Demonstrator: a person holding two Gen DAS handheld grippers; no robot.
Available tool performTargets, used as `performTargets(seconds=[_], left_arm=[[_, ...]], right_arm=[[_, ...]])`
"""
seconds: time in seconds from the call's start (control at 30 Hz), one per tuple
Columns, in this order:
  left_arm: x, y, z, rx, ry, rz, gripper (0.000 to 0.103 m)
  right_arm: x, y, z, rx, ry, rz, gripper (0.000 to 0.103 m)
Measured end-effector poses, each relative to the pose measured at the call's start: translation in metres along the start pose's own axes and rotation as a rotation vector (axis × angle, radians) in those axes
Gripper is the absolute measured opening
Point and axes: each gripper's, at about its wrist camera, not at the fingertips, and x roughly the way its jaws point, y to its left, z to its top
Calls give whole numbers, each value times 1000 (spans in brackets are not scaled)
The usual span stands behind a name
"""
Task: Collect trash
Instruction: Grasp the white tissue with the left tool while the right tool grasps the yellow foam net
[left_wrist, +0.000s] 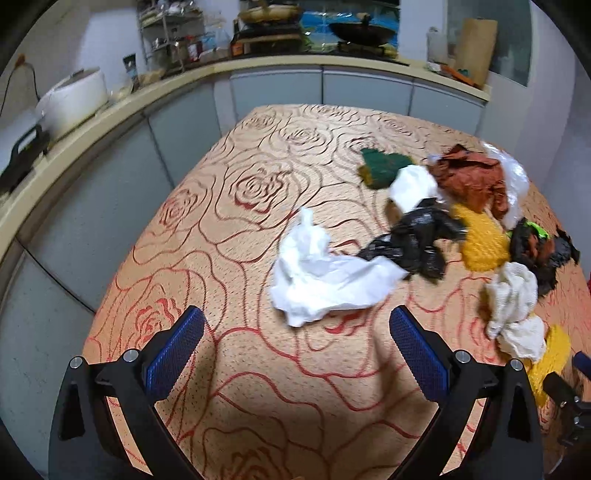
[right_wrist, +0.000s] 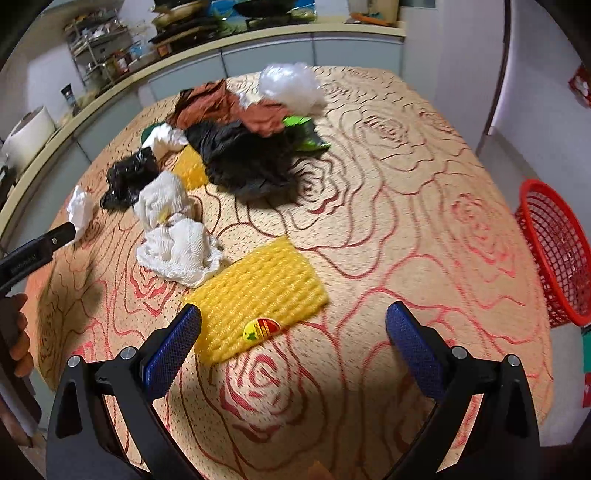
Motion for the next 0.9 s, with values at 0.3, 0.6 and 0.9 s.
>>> performTargets(seconds=[0.3,0.6,0.9], left_arm=[[22,6,14,2,27,-56,71],[38,-1,18,37,49,-99,20],[28,5,16,46,13,-135,6]], right_arm=[[2,1,1,-26,-29,0,98],[-4,-5,-1,-13,-35,11,80],[-13,-5,-3,-12,-55,63,36]])
